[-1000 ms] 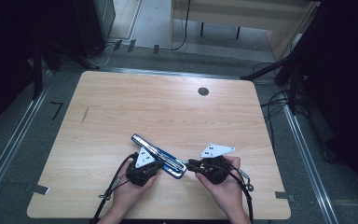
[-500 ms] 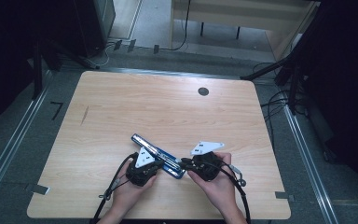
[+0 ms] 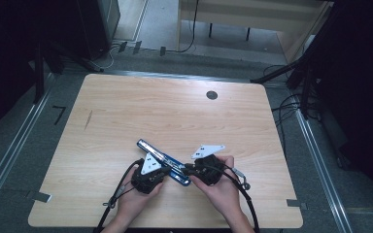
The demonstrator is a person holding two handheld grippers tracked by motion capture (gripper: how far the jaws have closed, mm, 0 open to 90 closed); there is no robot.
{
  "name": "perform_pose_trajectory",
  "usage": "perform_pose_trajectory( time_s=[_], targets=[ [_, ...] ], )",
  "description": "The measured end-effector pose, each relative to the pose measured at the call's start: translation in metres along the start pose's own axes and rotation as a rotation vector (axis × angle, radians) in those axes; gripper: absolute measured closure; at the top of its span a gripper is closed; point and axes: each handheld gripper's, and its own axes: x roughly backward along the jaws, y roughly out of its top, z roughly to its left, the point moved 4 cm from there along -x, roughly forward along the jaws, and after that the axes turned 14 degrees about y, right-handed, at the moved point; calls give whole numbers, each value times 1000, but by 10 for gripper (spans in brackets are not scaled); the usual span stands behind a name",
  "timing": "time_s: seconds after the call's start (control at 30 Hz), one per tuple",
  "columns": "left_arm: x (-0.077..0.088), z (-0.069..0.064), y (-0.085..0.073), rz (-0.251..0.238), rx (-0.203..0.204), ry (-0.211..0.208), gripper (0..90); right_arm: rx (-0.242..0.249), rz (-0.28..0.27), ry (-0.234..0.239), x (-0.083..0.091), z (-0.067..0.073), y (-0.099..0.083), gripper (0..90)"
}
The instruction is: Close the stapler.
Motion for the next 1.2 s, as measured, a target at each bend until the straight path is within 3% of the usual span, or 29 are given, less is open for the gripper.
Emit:
perform_pose_trajectory(
  time_s=[1.2],
  targets=[
    [0,1,0,4,5,-3,900,19,88,12,-18,-11,7,795]
  ],
)
